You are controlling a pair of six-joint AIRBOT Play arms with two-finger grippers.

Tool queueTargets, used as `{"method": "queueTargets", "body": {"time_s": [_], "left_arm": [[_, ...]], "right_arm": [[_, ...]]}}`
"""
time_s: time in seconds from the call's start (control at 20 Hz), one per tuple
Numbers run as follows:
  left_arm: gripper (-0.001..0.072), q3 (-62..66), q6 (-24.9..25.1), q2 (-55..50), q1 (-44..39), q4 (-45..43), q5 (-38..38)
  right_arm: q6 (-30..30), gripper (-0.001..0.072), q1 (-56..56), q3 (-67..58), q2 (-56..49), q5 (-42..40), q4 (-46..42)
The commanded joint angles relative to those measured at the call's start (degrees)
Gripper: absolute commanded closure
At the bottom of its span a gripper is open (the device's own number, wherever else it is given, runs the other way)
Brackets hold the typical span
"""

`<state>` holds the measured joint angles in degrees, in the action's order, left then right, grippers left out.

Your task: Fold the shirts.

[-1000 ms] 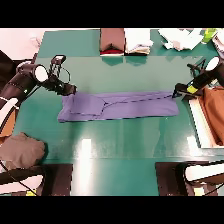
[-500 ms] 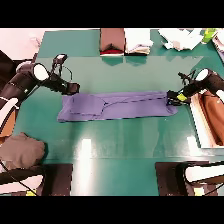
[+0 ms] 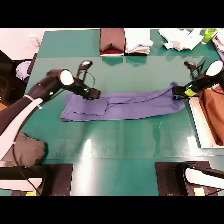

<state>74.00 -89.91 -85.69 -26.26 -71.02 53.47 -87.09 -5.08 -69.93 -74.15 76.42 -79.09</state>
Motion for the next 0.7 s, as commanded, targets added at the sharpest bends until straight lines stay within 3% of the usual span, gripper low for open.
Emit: {"method": "queueTargets", "body": {"time_s": [0.0, 0.3, 0.65], "left_arm": [[0.0675, 5.8, 0.6, -6.9, -4.5, 4.8, -2.3], [0.0676, 14.3, 2.0, -16.2, -10.8, 7.1, -2.4], [0.0676, 14.9, 1.9, -19.5, -11.2, 8.6, -1.9]], "right_arm": [[-1.7, 0.0694, 3.2, -5.5, 4.9, 5.7, 0.1], [-3.5, 0.0694, 10.8, -18.6, 4.3, 6.4, 10.3], [-6.1, 0.0694, 19.6, -32.9, -1.9, 7.7, 10.6]]}}
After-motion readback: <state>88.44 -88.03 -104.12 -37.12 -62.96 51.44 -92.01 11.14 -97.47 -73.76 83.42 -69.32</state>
